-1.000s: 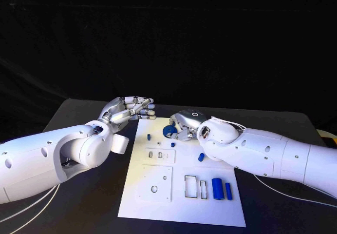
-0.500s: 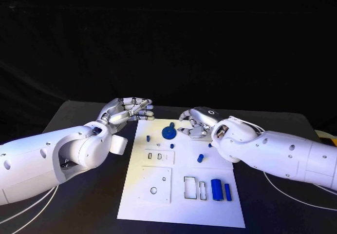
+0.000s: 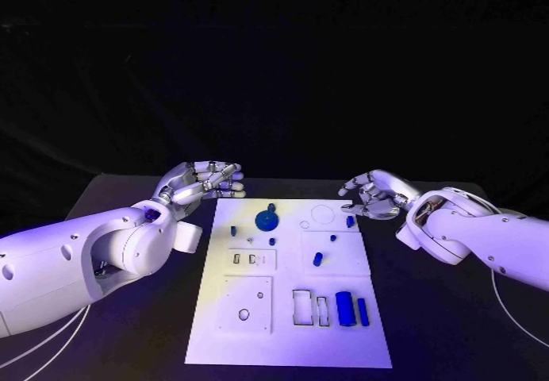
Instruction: Assemble the parts on the task board
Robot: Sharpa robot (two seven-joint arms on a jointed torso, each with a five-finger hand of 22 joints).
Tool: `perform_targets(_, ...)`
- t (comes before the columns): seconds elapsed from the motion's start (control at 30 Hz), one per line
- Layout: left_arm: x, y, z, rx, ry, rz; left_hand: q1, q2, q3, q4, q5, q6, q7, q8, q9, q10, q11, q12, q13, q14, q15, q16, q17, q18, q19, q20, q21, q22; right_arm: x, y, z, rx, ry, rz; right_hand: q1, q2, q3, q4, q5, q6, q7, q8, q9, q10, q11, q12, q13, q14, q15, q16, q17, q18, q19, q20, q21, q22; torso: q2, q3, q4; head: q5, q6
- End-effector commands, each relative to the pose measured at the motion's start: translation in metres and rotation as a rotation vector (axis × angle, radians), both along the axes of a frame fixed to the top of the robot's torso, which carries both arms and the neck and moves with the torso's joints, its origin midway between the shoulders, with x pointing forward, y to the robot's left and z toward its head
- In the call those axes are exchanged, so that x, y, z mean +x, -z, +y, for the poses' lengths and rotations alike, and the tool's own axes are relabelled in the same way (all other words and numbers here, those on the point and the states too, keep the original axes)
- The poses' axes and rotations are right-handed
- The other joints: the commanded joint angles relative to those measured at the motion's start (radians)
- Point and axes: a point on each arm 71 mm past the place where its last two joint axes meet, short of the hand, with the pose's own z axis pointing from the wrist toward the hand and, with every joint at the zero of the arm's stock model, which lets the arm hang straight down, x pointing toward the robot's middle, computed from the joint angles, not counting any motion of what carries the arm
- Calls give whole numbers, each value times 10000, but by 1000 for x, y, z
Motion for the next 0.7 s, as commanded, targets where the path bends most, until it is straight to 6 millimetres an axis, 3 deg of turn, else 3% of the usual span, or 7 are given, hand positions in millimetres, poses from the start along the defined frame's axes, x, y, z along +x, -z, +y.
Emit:
perform_targets(0.03, 2, 0, -1, -149, 290, -18, -101, 12, 28, 38, -54, -22, 298, -50, -9, 82, 17, -67, 12, -24, 41, -61, 12, 130, 45, 29, -51, -12, -1, 2, -9, 527, -403, 400, 149, -19, 17, -99, 71, -1, -53, -75, 7, 33, -67, 74, 31, 866, -75, 49, 1871, -25, 28, -87, 79, 559, -54, 62, -47, 8, 0)
perform_targets(0.23, 3, 1, 0, -133, 272, 3, -105, 14, 28, 37, -53, -21, 298, -50, -9, 83, 17, -68, 12, -26, 42, -63, 13, 130, 45, 29, -52, -13, 1, 10, -30, 177, -59, 468, 175, -103, 3, -173, 97, -136, -23, -193, -16, 46, -56, 60, 23, 873, -89, 60, 1901, -31, 37, -129, 84, 576, -63, 101, -53, -10, -71)
perform_targets(0.5, 3, 2, 0, -129, 271, 19, -108, 17, 31, 33, -51, -19, 296, -50, -9, 84, 15, -71, 12, -30, 43, -66, 16, 130, 43, 30, -55, -16, -1, 24, -33, -181, -3, 641, 189, -147, -25, -237, 175, -362, 156, -371, -37, -11, 95, -7, -40, 880, 24, 74, 1937, -26, 2, -68, 36, 545, -46, 89, -77, 0, -196)
perform_targets(0.7, 2, 1, -1, -136, 295, 26, -109, 18, 33, 28, -50, -19, 295, -50, -9, 85, 15, -74, 12, -34, 43, -69, 19, 130, 41, 31, -57, -18, 0, 34, -32, -367, 119, 746, 213, -124, -8, -262, 273, -434, 213, -431, -37, -36, 148, -26, -59, 887, 73, 86, 1969, -28, 10, -25, 38, 558, -51, 63, -49, -46, -246)
